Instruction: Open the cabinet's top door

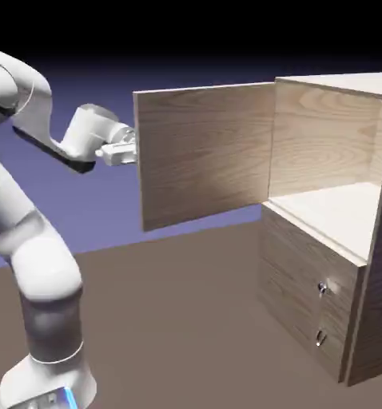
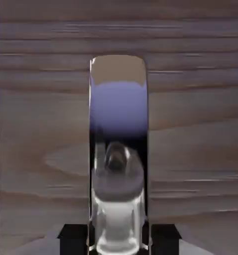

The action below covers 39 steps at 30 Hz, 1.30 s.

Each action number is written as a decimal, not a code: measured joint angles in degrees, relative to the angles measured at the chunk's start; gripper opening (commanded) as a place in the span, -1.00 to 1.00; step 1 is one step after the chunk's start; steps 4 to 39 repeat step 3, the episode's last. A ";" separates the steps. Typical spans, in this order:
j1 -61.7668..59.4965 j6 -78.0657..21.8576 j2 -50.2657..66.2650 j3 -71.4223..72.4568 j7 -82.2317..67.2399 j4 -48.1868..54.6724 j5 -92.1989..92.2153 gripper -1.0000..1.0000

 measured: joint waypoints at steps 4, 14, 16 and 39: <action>-2.34 -6.09 6.23 3.61 3.60 5.09 0.74 -1.00; -2.34 -6.09 6.23 3.61 3.60 5.09 0.74 -1.00; -2.34 -6.09 6.23 3.61 3.60 5.09 0.74 -1.00; -2.34 -6.09 6.23 3.61 3.60 5.09 0.74 -1.00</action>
